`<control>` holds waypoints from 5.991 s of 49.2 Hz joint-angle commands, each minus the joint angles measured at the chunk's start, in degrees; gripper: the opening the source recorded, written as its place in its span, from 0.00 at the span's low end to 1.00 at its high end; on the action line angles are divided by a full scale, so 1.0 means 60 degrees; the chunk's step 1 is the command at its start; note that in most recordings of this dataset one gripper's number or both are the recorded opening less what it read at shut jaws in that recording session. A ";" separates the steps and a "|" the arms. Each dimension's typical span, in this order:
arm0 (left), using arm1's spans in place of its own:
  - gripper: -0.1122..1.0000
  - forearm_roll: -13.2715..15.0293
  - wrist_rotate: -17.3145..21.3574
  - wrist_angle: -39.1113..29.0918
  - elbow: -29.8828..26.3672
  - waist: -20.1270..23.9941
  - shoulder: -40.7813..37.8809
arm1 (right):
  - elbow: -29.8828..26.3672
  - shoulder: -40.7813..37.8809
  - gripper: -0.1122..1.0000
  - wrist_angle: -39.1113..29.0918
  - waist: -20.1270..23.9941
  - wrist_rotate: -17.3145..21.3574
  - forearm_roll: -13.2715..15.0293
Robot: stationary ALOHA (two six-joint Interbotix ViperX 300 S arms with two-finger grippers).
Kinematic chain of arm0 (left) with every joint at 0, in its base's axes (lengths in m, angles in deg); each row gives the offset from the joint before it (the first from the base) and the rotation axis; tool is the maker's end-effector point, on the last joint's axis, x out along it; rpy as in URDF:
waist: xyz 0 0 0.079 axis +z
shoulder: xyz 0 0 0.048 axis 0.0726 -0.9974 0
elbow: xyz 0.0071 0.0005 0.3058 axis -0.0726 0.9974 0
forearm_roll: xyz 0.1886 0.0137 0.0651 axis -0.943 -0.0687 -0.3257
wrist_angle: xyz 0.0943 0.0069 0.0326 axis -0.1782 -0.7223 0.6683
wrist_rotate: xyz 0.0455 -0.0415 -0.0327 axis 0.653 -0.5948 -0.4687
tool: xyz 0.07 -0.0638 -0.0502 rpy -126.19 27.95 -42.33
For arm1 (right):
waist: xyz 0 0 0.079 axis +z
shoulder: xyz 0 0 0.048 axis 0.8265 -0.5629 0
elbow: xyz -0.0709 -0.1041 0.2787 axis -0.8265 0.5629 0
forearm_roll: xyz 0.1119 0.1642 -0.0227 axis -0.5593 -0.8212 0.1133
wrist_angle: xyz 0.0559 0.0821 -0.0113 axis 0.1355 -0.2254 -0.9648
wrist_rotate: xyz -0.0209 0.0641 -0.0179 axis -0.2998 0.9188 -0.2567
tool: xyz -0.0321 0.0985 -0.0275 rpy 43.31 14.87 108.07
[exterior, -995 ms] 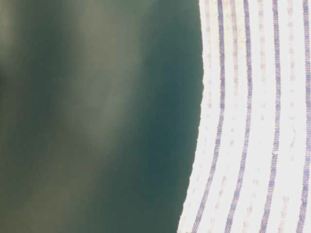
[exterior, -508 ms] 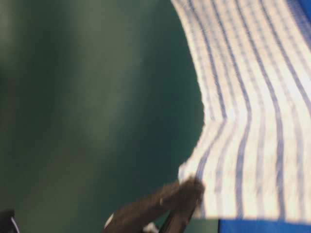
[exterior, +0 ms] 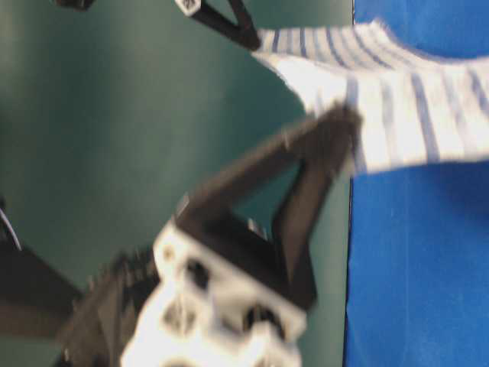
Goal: Fold the blue towel.
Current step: 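Lift the folded towel and swing it, right gripper moving to the far side, then lay the towel lengthwise on the table and release both grippers, then move both grippers to the towel's far end and pinch its corners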
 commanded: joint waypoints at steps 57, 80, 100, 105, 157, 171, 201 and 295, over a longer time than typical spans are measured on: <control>0.12 0.0000 0.0688 0.1128 -0.2842 0.0820 -0.2739 | 0.0249 0.0850 0.13 -0.0952 -0.0249 -0.0015 0.0352; 0.12 0.0044 -0.0337 0.2109 -0.0659 0.0234 -0.1890 | -0.2578 -0.3530 0.13 0.0425 -0.0176 -0.0425 0.0366; 0.12 0.0044 -0.1113 0.2974 0.1187 0.0234 -0.1128 | -0.3691 -0.4556 0.13 0.0439 0.0015 -0.0571 0.0366; 0.12 0.0044 -0.1113 0.2959 0.1187 0.0249 -0.1128 | -0.3677 -0.4556 0.13 0.0439 0.0059 -0.0571 0.0366; 0.66 0.0044 -0.0806 0.0454 0.2988 0.1260 0.2344 | -0.1143 -0.0938 0.56 0.0732 0.0381 -0.1025 0.0352; 0.66 0.0029 -0.0703 0.1055 0.4087 0.2197 0.3457 | 0.0879 0.1714 0.56 0.1699 0.1113 -0.0981 0.0161; 0.66 0.0044 -0.0674 0.1978 0.4512 0.3354 0.3882 | 0.1626 0.2021 0.56 0.1890 0.1611 -0.0747 -0.0015; 0.21 0.0000 0.0425 0.2549 0.0806 0.6636 -0.2930 | -0.1934 -0.6006 0.16 0.2490 -0.1201 -0.0923 0.0527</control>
